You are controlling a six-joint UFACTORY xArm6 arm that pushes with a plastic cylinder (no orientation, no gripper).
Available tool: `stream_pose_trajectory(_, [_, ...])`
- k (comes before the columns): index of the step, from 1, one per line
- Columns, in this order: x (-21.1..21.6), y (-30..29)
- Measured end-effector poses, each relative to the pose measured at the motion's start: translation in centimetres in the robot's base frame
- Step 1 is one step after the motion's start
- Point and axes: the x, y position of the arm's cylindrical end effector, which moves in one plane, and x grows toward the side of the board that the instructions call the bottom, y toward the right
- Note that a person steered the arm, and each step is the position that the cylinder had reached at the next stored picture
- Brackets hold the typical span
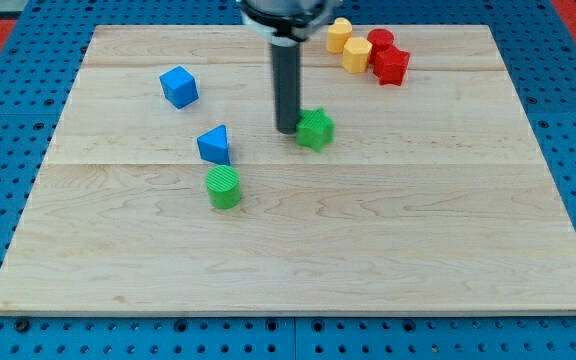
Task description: Move the triangle vertical to the red circle
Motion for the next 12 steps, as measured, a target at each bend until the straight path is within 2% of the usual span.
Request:
stream_pose_trajectory(1, [0.0, 10.1])
stream_pose_trajectory(2, [0.6, 14.6])
stream_pose_trajectory(4, [-2.3, -0.1])
stream_pose_trajectory(5, [-2.3, -10.0])
stream_pose_trajectory(7, [4.4, -16.1])
stream_pose_trajectory(8, [4.6, -12.2])
stream_pose_trajectory(9, [2.8, -10.8])
stream_pose_trajectory(10, [1.9, -13.8])
stream_pose_trajectory(12, [0.6, 3.0])
